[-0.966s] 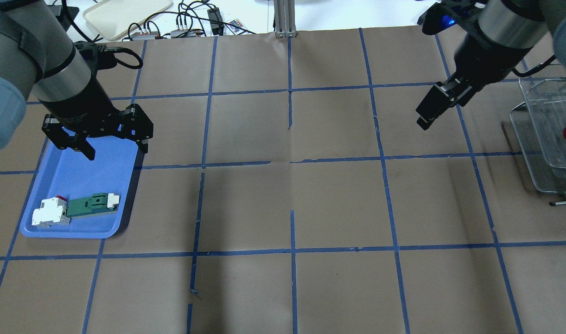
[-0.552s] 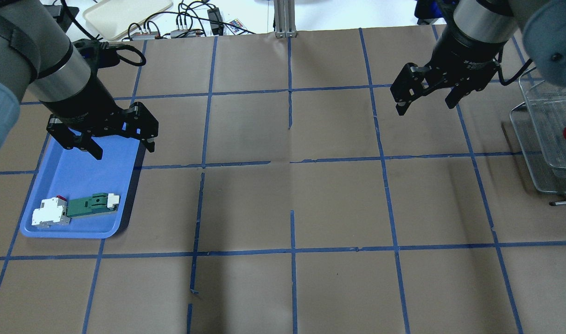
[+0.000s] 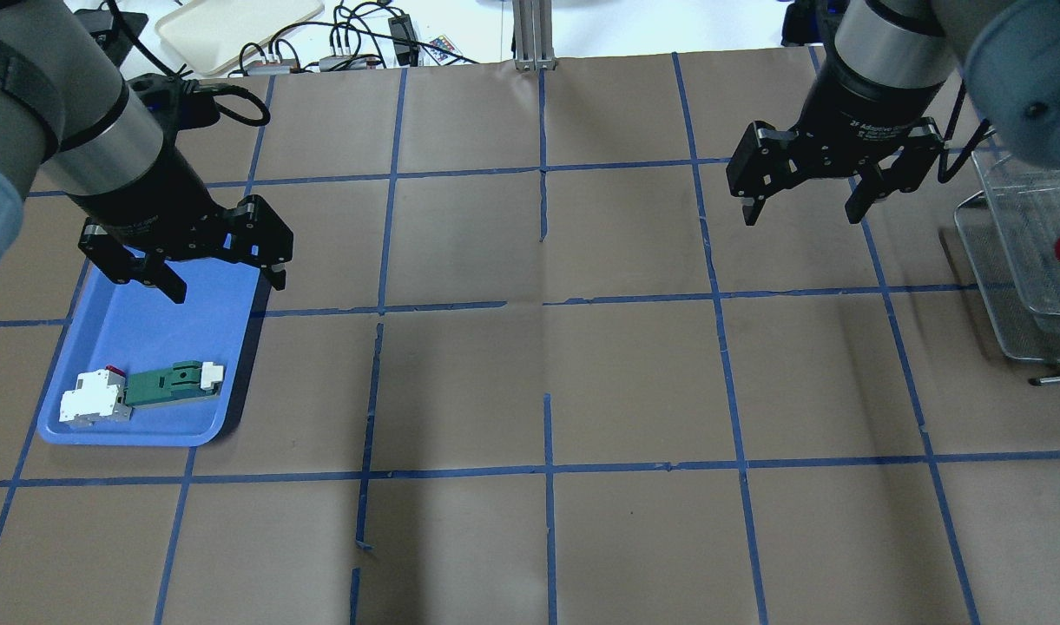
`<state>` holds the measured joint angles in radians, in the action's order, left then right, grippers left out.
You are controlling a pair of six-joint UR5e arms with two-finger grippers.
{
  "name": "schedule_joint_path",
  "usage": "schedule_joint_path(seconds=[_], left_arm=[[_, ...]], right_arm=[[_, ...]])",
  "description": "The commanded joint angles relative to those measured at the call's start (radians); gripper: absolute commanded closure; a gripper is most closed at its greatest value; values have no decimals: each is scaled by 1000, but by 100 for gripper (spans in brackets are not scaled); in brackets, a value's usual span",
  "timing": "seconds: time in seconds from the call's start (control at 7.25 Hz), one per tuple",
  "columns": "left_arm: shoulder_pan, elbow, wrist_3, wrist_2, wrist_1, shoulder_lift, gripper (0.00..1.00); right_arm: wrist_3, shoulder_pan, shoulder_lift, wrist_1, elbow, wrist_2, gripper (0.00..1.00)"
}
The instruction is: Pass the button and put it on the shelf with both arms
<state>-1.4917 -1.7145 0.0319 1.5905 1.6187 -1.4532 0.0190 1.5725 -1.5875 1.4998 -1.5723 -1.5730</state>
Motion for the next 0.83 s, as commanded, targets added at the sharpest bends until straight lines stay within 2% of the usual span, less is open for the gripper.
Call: schedule_joint_path(seconds=[0.0,0.69], left_arm=[[-1,0,0,5,0,-7,0],[-1,-4,0,-1,0,-1,0]], right_arm=[[4,12,-6,-1,1,-70,0],[-4,3,-5,7,-14,-64,0]])
